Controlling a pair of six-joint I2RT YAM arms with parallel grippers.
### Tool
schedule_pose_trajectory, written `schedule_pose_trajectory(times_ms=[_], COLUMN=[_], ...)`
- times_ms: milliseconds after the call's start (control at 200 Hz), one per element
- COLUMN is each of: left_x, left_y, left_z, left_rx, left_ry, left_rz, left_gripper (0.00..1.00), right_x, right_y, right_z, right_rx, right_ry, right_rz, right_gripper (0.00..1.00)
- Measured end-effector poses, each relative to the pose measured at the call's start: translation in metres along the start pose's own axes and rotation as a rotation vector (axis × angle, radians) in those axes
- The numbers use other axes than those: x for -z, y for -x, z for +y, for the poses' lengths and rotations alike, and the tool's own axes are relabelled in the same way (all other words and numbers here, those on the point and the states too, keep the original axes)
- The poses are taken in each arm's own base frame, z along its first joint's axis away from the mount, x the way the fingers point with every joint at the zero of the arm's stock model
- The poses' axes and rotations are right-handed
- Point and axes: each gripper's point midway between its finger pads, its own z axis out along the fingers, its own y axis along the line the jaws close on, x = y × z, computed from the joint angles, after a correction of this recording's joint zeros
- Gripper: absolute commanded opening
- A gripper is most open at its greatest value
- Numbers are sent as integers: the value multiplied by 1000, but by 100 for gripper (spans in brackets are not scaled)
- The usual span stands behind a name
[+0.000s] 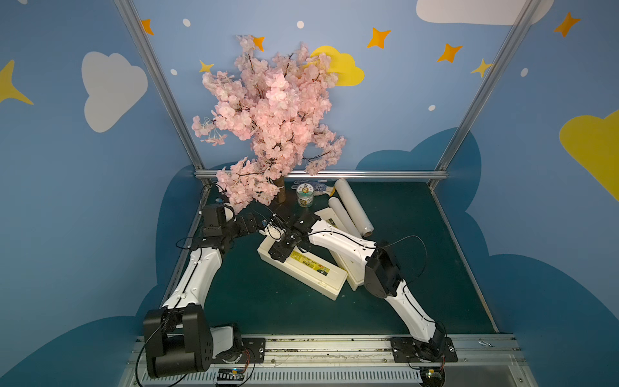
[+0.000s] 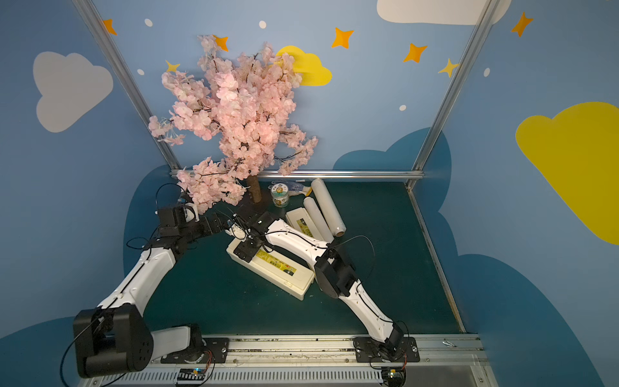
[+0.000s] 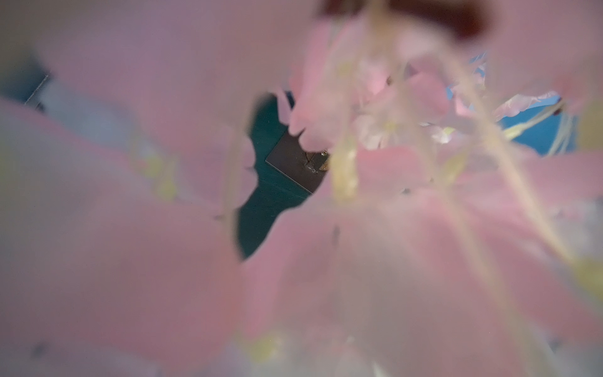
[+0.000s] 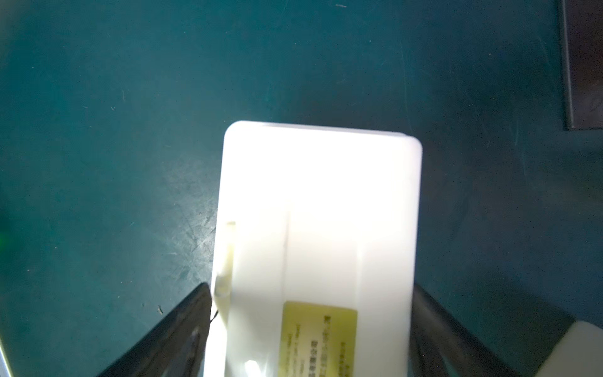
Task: Put plastic wrap rolls into dispensers
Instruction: Adjust the plastic wrap cutting box at the center of the board, then pick up the plastic wrap cutting box from the center of the board.
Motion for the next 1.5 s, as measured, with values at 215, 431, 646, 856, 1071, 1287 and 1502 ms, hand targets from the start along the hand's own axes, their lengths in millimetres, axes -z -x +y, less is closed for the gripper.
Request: schedule_pose_trajectory(times_ms=[215,431,646,856,1071,1287,1502], left_x=[0,2,2,2,2,2,2], left_y=[-1,-1,-3,-8,-10,-10,-10], left_z=[0,0,0,2,3,5,6], left_rx=[3,5,15,26,32,32,28], left_ry=[1,1,3,8,15,26,30], left_rz=[2,3,13,29,37,36,35], left_gripper=[100,100,100,100,100,100,100], right_x=[3,9,11,12,5,4,4], right_y=[-3,-12,-16,-21,-39,-39,-39], right_z=[5,15,17,16,15,16,17], right_rx=[31,45,57,78,52,52,50], right_ry=[51,119,142,143,133,129,151], right_rz=[12,56,81,99,171,172,167], right_gripper=[89,89,89,89,89,89,89])
